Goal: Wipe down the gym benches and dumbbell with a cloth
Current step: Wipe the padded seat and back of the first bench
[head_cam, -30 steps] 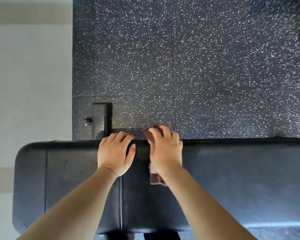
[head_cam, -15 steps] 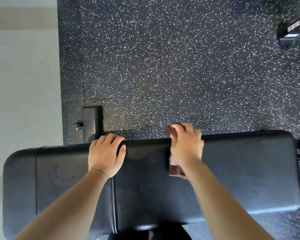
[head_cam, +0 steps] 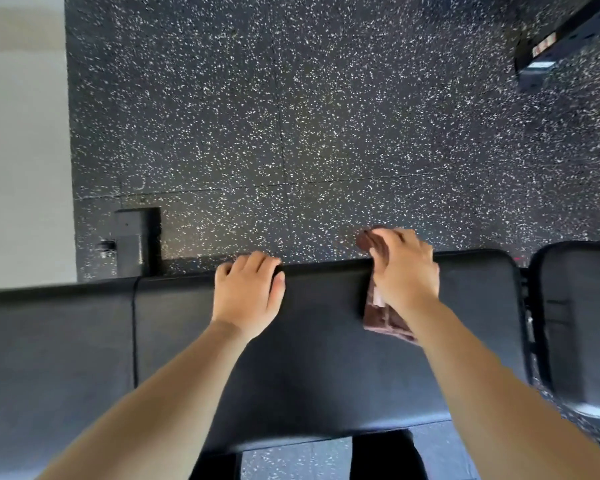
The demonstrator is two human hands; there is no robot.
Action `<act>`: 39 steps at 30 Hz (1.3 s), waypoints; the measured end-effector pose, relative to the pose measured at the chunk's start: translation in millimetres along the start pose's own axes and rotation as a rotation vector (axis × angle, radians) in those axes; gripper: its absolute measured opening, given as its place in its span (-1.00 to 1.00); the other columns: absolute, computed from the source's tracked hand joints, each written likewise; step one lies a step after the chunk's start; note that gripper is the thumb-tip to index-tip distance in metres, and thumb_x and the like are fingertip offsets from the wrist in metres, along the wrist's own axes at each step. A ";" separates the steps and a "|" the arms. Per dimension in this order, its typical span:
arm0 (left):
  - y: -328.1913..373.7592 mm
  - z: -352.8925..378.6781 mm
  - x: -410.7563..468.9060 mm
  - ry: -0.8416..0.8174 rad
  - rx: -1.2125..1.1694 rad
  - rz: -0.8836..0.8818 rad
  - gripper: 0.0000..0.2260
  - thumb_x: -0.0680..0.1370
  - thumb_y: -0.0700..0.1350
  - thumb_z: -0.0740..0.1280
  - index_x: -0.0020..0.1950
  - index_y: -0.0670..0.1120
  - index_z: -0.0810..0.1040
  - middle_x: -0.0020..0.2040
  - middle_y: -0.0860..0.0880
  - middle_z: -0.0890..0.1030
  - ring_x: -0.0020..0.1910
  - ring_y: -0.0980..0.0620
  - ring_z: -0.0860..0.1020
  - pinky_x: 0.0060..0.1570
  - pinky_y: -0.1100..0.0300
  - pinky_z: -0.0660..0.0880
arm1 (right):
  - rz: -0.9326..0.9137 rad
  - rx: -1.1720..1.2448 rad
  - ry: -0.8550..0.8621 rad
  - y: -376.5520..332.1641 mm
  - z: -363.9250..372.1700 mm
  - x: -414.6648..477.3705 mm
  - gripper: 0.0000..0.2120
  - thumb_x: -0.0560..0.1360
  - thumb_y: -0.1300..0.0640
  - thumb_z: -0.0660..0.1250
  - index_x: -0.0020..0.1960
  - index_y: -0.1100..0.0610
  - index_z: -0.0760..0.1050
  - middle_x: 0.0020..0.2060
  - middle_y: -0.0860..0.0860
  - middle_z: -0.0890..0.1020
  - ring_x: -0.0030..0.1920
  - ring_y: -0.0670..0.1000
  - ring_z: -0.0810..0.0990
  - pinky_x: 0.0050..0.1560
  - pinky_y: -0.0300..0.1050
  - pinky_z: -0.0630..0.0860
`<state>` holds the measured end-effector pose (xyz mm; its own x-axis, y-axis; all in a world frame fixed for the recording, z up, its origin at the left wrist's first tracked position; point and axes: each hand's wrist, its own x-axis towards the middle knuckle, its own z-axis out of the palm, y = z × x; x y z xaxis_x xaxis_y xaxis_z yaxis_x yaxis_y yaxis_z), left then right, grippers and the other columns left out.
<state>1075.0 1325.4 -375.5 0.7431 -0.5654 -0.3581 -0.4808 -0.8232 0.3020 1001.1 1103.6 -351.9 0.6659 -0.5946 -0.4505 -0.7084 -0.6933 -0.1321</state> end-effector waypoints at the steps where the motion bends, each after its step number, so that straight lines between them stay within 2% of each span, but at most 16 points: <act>1: 20.1 6.5 4.2 0.013 -0.009 -0.004 -0.58 0.53 0.06 -0.04 0.11 -0.04 0.55 0.02 0.01 0.58 -0.01 -0.08 0.54 0.01 -0.01 0.35 | 0.033 0.014 0.013 15.7 -5.0 3.8 -0.70 0.58 -0.01 0.15 0.31 -0.11 0.34 0.29 -0.02 0.39 0.18 0.17 0.36 0.08 0.12 0.41; 4: 65.2 21.4 13.1 0.067 0.005 -0.063 -0.63 0.53 0.06 -0.01 0.06 0.00 0.55 -0.01 0.04 0.58 -0.06 -0.06 0.54 0.00 0.00 0.31 | 0.054 0.013 0.022 35.8 -10.6 9.1 -0.69 0.57 -0.01 0.16 0.31 -0.12 0.35 0.29 -0.02 0.39 0.19 0.18 0.35 0.07 0.12 0.42; 6: 73.9 27.6 17.4 0.093 0.040 -0.107 -0.65 0.52 0.08 0.01 0.03 0.03 0.55 -0.03 0.04 0.58 -0.08 -0.07 0.53 0.00 0.01 0.30 | -0.032 -0.028 -0.006 28.9 -8.0 11.2 -0.71 0.57 -0.02 0.16 0.28 -0.12 0.35 0.28 -0.02 0.39 0.18 0.18 0.37 0.07 0.09 0.41; 9: 71.5 31.2 19.0 0.106 0.071 -0.083 -0.67 0.51 0.07 0.03 0.02 0.01 0.55 -0.05 0.01 0.58 -0.10 -0.11 0.54 -0.05 0.01 0.34 | -0.202 -0.041 -0.099 13.7 -1.9 14.1 -0.72 0.57 -0.01 0.15 0.28 -0.12 0.34 0.26 -0.03 0.39 0.17 0.17 0.38 0.08 0.08 0.39; 11: 72.7 29.7 18.5 0.101 0.093 -0.075 -0.65 0.51 0.06 0.03 0.02 -0.02 0.55 -0.04 -0.02 0.58 -0.10 -0.14 0.54 -0.06 0.00 0.35 | -0.252 -0.019 -0.155 12.2 -1.8 16.0 -0.69 0.57 0.01 0.16 0.31 -0.12 0.31 0.27 -0.02 0.38 0.19 0.17 0.36 0.07 0.10 0.37; 14: 78.7 26.5 18.2 0.086 0.096 -0.076 -0.62 0.51 0.04 0.01 0.05 -0.06 0.57 -0.02 -0.05 0.59 -0.08 -0.16 0.54 -0.06 -0.02 0.34 | -0.232 0.004 -0.178 27.8 -6.1 18.6 -0.67 0.59 0.00 0.14 0.35 -0.11 0.28 0.29 -0.02 0.36 0.20 0.17 0.36 0.08 0.11 0.38; 18: 96.5 20.8 22.3 0.052 0.073 -0.071 -0.57 0.51 0.03 -0.02 0.05 -0.14 0.56 -0.03 -0.11 0.58 -0.08 -0.20 0.54 -0.07 -0.06 0.38 | -0.131 0.001 -0.096 76.9 -21.4 28.8 -0.68 0.59 -0.01 0.13 0.34 -0.13 0.28 0.30 -0.04 0.35 0.20 0.16 0.35 0.05 0.07 0.37; 22: 174.9 36.8 45.7 -0.021 0.011 0.052 -0.54 0.51 0.12 -0.05 0.12 -0.08 0.51 0.02 -0.04 0.54 -0.01 -0.13 0.51 -0.01 -0.01 0.37 | 0.028 0.037 -0.019 141.6 -42.6 45.0 -0.67 0.58 -0.03 0.14 0.34 -0.11 0.31 0.31 -0.01 0.36 0.18 0.19 0.36 0.05 0.10 0.39; 25: 221.6 57.6 59.5 -0.008 0.032 -0.032 -0.58 0.53 0.13 -0.05 0.10 -0.03 0.50 0.02 0.01 0.53 -0.02 -0.07 0.50 0.01 0.02 0.29 | 0.153 0.126 0.030 168.4 -47.1 47.1 -0.65 0.58 -0.03 0.14 0.36 -0.09 0.31 0.33 0.00 0.35 0.21 0.20 0.35 0.08 0.12 0.42; 29: 221.7 69.2 64.0 0.099 0.039 -0.075 -0.66 0.50 0.10 0.03 -0.04 0.00 0.54 -0.08 0.03 0.56 -0.14 -0.07 0.52 -0.08 0.04 0.33 | 0.039 0.080 0.088 163.5 -39.4 40.6 -0.64 0.56 0.04 0.18 0.35 -0.09 0.33 0.35 -0.01 0.33 0.20 0.20 0.34 0.13 0.11 0.38; 34: 225.2 68.9 64.3 0.092 0.089 -0.061 -0.66 0.49 0.10 0.03 -0.02 -0.01 0.54 -0.06 0.02 0.56 -0.12 -0.10 0.52 -0.11 0.03 0.34 | -0.170 0.054 0.000 162.8 -38.2 25.3 -0.57 0.55 0.08 0.20 0.40 -0.10 0.26 0.42 -0.04 0.25 0.34 0.18 0.25 0.20 0.14 0.35; 36: 223.7 69.5 64.1 0.094 0.083 -0.068 -0.64 0.49 0.09 0.02 0.00 -0.01 0.54 -0.04 0.02 0.57 -0.10 -0.11 0.52 -0.11 0.02 0.35 | -0.172 0.077 -0.023 168.5 -39.2 29.1 -0.57 0.56 0.07 0.18 0.41 -0.11 0.24 0.43 -0.05 0.22 0.33 0.17 0.25 0.23 0.12 0.34; 39: 225.6 69.5 64.6 0.096 0.079 -0.067 -0.63 0.49 0.09 0.02 0.00 -0.02 0.56 -0.05 -0.01 0.58 -0.11 -0.13 0.53 -0.12 0.02 0.36 | -0.054 0.103 -0.031 174.5 -45.9 38.0 -0.56 0.57 0.06 0.16 0.42 -0.11 0.20 0.43 -0.04 0.22 0.27 0.18 0.29 0.19 0.09 0.34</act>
<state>982.2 1099.5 -391.9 0.8144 -0.5041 -0.2875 -0.4604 -0.8628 0.2086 913.5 941.3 -351.6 0.6975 -0.5431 -0.4675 -0.6929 -0.6776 -0.2467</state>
